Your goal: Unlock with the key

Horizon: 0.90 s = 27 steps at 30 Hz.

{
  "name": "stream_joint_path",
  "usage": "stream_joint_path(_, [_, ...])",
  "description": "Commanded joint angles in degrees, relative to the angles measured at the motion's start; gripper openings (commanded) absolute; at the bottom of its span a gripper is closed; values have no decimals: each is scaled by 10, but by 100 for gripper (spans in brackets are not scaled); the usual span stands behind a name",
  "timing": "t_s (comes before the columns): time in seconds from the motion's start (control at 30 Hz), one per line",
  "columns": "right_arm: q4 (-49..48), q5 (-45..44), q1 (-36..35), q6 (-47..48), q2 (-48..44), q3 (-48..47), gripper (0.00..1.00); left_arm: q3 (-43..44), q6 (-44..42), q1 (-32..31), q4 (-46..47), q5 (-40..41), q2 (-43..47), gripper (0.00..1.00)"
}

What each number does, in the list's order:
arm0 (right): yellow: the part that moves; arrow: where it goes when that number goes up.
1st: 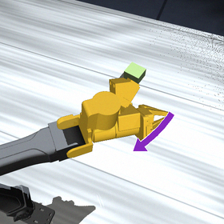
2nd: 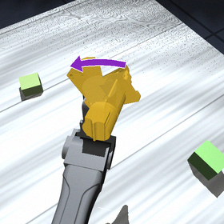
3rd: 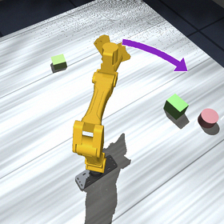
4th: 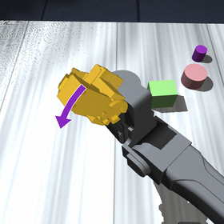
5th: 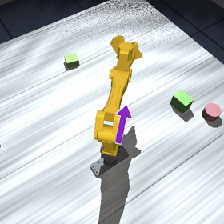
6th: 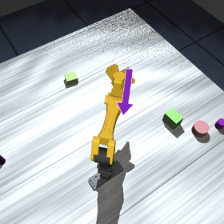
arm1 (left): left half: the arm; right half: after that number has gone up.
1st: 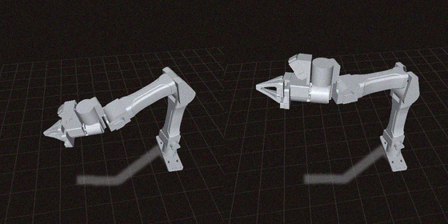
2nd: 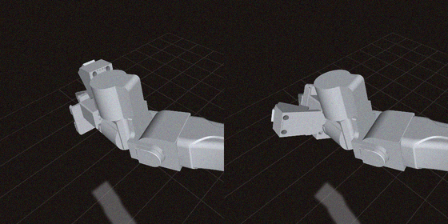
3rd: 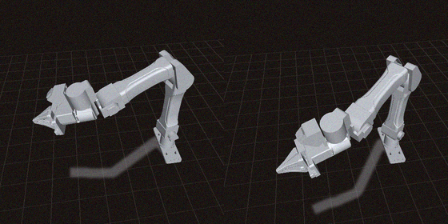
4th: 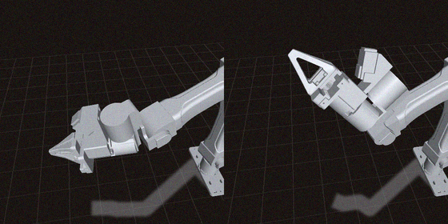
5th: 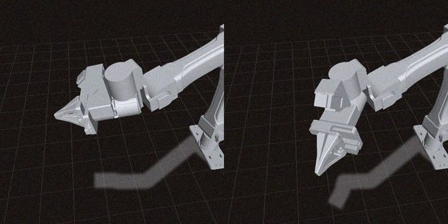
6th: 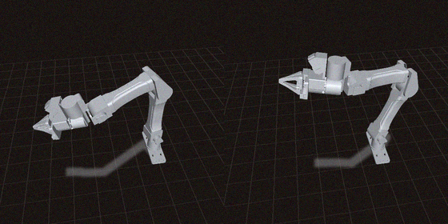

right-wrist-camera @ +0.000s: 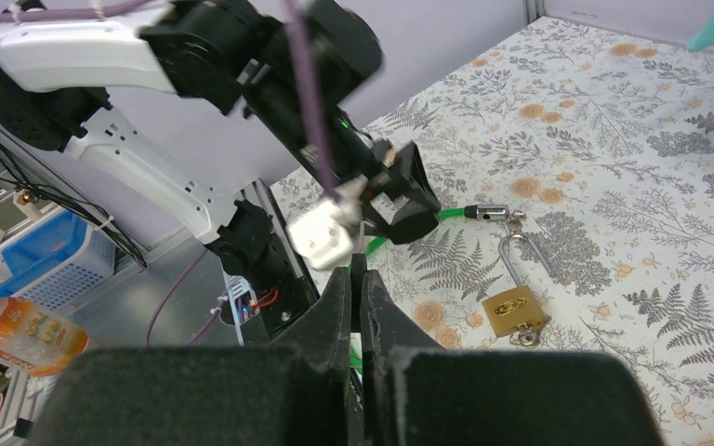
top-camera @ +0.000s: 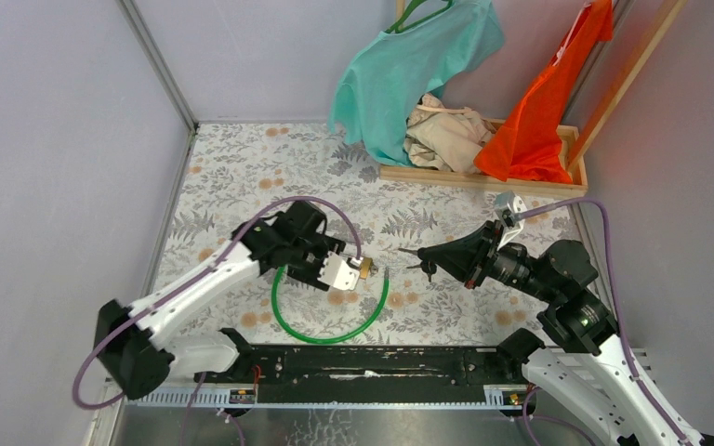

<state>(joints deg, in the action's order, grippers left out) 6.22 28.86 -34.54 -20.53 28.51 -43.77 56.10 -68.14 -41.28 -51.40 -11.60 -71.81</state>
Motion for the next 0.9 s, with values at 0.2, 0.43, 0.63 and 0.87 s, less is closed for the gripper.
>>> stream_joint_path(0.2, [9,-15,2,13,6,-34,0,-45,177,25,88,106,-129,11])
stream_joint_path(0.43, [10,-15,2,13,11,-38,0,-71,158,54,114,92,-151,88])
stream_joint_path(0.63, [19,-11,2,15,13,-42,0,-53,65,94,33,22,-85,100])
stream_joint_path(0.87, [28,-18,2,22,14,-51,0,-116,-121,156,-16,-27,43,92])
